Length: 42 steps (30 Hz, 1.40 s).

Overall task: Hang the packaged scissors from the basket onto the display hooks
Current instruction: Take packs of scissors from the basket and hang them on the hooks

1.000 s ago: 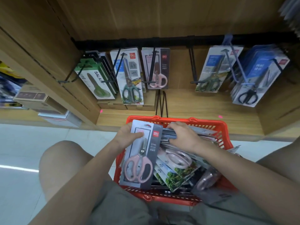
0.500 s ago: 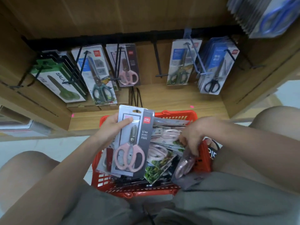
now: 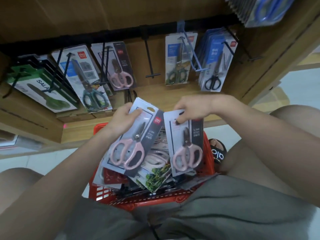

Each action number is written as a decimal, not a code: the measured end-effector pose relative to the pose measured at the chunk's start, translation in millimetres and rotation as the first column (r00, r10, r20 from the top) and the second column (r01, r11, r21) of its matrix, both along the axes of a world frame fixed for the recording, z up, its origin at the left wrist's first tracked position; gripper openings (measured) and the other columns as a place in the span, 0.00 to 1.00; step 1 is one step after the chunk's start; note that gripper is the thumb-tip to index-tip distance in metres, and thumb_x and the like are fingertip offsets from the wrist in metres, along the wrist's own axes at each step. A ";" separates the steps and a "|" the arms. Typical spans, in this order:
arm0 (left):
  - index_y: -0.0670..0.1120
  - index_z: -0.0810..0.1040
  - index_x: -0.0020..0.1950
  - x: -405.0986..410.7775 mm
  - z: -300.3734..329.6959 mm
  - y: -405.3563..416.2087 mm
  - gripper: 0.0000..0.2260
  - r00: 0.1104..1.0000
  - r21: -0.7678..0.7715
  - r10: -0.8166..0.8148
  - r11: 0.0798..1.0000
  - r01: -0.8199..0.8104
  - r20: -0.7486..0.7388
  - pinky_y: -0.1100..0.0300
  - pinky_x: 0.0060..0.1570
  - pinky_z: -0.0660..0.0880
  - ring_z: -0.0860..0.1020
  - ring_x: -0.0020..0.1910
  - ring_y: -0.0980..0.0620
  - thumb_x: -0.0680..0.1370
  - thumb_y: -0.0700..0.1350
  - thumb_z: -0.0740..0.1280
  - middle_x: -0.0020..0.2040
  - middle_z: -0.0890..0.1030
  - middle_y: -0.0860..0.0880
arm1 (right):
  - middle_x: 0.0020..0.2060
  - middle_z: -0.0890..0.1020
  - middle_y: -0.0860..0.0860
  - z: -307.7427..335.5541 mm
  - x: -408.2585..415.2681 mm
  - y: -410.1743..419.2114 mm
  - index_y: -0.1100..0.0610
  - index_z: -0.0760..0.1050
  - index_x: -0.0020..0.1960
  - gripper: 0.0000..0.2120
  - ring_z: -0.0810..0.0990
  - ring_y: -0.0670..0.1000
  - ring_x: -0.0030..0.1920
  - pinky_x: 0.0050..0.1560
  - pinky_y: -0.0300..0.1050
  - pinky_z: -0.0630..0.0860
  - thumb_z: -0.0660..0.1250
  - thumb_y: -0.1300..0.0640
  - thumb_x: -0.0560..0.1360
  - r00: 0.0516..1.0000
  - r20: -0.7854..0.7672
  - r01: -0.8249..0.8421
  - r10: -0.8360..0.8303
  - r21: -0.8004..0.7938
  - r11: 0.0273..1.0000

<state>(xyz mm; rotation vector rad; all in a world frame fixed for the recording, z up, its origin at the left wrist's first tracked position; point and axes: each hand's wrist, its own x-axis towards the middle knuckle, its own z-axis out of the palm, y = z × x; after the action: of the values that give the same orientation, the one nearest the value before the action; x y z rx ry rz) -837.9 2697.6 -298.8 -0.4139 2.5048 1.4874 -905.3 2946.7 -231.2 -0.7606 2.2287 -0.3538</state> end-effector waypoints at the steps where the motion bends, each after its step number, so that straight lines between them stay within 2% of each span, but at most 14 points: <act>1: 0.44 0.82 0.54 0.0 0.4 4.0 0.07 1.000 -0.007 -0.011 1.000 0.011 -0.005 0.61 0.44 0.75 0.81 0.45 0.49 0.85 0.44 0.66 0.48 0.85 0.47 | 0.27 0.79 0.43 4.7 -2.5 0.9 0.51 0.76 0.37 0.12 0.75 0.40 0.27 0.27 0.33 0.66 0.73 0.56 0.79 1.000 -0.007 0.016 -0.016 -0.028 0.999; 6: 0.41 0.80 0.53 1.1 7.7 22.9 0.09 0.998 0.043 -0.035 0.998 0.038 -0.059 0.57 0.44 0.72 0.77 0.42 0.53 0.86 0.46 0.66 0.44 0.81 0.49 | 0.43 0.88 0.51 18.6 -6.4 -0.3 0.60 0.83 0.47 0.08 0.85 0.47 0.39 0.40 0.44 0.78 0.73 0.54 0.79 0.992 0.036 0.126 -0.121 -0.203 0.971; 10: 0.36 0.78 0.54 -3.5 17.4 37.3 0.18 0.996 0.108 0.007 0.994 0.003 -0.092 0.58 0.45 0.71 0.76 0.44 0.53 0.87 0.51 0.62 0.46 0.79 0.47 | 0.50 0.87 0.60 10.0 -9.9 -6.7 0.66 0.82 0.51 0.13 0.85 0.56 0.46 0.46 0.46 0.76 0.73 0.54 0.79 0.937 0.094 0.348 -0.336 -0.326 0.879; 13: 0.38 0.79 0.56 -1.3 21.0 41.8 0.18 0.996 0.113 -0.011 0.993 0.021 -0.091 0.57 0.44 0.74 0.78 0.43 0.53 0.87 0.53 0.63 0.46 0.81 0.48 | 0.46 0.86 0.59 -1.8 -5.5 -12.9 0.64 0.82 0.48 0.13 0.85 0.59 0.48 0.45 0.46 0.75 0.73 0.53 0.78 0.883 0.084 0.458 -0.461 -0.365 0.811; 17: 0.41 0.81 0.63 5.9 16.3 34.4 0.12 0.995 0.092 -0.089 0.991 0.093 -0.043 0.52 0.54 0.81 0.85 0.52 0.48 0.81 0.44 0.73 0.57 0.86 0.43 | 0.36 0.78 0.48 -18.3 3.5 -19.3 0.52 0.73 0.37 0.14 0.77 0.51 0.40 0.36 0.46 0.67 0.74 0.49 0.76 0.862 -0.009 0.476 -0.507 -0.329 0.815; 19: 0.43 0.81 0.60 8.3 11.2 29.8 0.09 0.991 0.048 -0.130 0.990 0.131 -0.024 0.51 0.52 0.82 0.86 0.51 0.46 0.81 0.43 0.74 0.55 0.87 0.43 | 0.46 0.79 0.49 -24.2 6.3 -19.4 0.54 0.76 0.50 0.12 0.78 0.53 0.48 0.42 0.46 0.70 0.73 0.46 0.76 0.875 -0.075 0.444 -0.479 -0.272 0.854; 21: 0.50 0.81 0.55 10.0 4.9 23.3 0.04 0.987 0.001 -0.161 0.987 0.161 0.000 0.58 0.45 0.82 0.85 0.46 0.51 0.82 0.43 0.73 0.51 0.86 0.49 | 0.54 0.76 0.53 -25.8 6.1 -11.3 0.57 0.70 0.62 0.22 0.77 0.56 0.53 0.49 0.48 0.73 0.72 0.45 0.77 0.889 -0.146 0.421 -0.434 -0.113 0.900; 23: 0.54 0.79 0.51 12.3 -0.4 15.7 0.06 0.988 -0.008 -0.152 0.988 0.152 0.033 0.65 0.38 0.79 0.84 0.40 0.59 0.82 0.43 0.72 0.48 0.85 0.53 | 0.51 0.75 0.54 -18.5 10.5 -0.5 0.58 0.71 0.55 0.17 0.76 0.55 0.47 0.45 0.47 0.73 0.72 0.47 0.78 0.942 -0.170 0.312 -0.290 0.116 0.943; 25: 0.53 0.78 0.50 14.8 -5.5 7.2 0.07 0.993 0.002 -0.111 0.994 0.111 0.043 0.70 0.33 0.77 0.84 0.36 0.64 0.82 0.41 0.71 0.47 0.84 0.54 | 0.50 0.81 0.52 -13.1 20.6 7.5 0.58 0.76 0.50 0.12 0.79 0.51 0.44 0.43 0.46 0.77 0.73 0.50 0.77 0.996 0.031 0.064 -0.080 0.344 0.937; 29: 0.53 0.80 0.50 19.3 -9.1 -1.0 0.07 0.997 0.051 -0.073 0.996 0.072 0.023 0.69 0.38 0.79 0.84 0.38 0.64 0.82 0.41 0.71 0.48 0.85 0.54 | 0.64 0.81 0.52 -39.3 76.5 0.8 0.52 0.77 0.69 0.24 0.81 0.54 0.61 0.60 0.51 0.80 0.75 0.46 0.76 0.834 0.497 -0.479 0.238 0.441 0.759; 34: 0.49 0.80 0.56 23.5 -10.0 4.6 0.04 0.996 0.112 -0.088 0.990 0.085 0.024 0.63 0.45 0.81 0.85 0.45 0.57 0.83 0.41 0.71 0.51 0.86 0.52 | 0.77 0.69 0.55 -74.3 113.8 -1.0 0.53 0.66 0.80 0.35 0.71 0.58 0.73 0.71 0.55 0.72 0.74 0.45 0.77 0.799 0.437 -0.597 0.414 0.488 0.637; 37: 0.46 0.80 0.58 25.2 -9.4 6.3 0.05 0.998 0.131 -0.070 0.989 0.069 0.004 0.65 0.44 0.81 0.85 0.45 0.56 0.83 0.40 0.71 0.52 0.86 0.51 | 0.65 0.80 0.57 -75.5 119.0 -5.1 0.59 0.77 0.70 0.21 0.79 0.59 0.62 0.62 0.53 0.78 0.71 0.52 0.79 0.781 0.368 -0.622 0.504 0.528 0.578; 39: 0.42 0.80 0.64 25.6 -8.4 5.1 0.10 0.998 0.129 -0.064 0.990 0.062 0.012 0.56 0.53 0.83 0.86 0.51 0.50 0.83 0.41 0.70 0.56 0.86 0.47 | 0.44 0.80 0.55 -70.4 109.3 -8.1 0.61 0.79 0.51 0.07 0.80 0.58 0.45 0.48 0.48 0.78 0.67 0.57 0.81 0.840 0.246 -0.536 0.484 0.518 0.667; 42: 0.43 0.80 0.66 27.8 -9.5 -2.2 0.11 0.999 0.148 -0.045 0.988 0.042 0.015 0.51 0.58 0.82 0.86 0.55 0.48 0.84 0.41 0.70 0.58 0.86 0.46 | 0.39 0.78 0.50 -45.1 66.0 -6.1 0.56 0.77 0.49 0.06 0.78 0.54 0.40 0.37 0.44 0.73 0.67 0.55 0.82 0.960 0.154 -0.276 0.234 0.389 0.879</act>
<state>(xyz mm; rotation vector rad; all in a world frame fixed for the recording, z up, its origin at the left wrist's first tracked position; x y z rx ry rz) -810.1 2695.4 -308.3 -0.3441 2.3545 1.6304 -839.3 2940.6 -276.3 -0.7728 1.9771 0.1971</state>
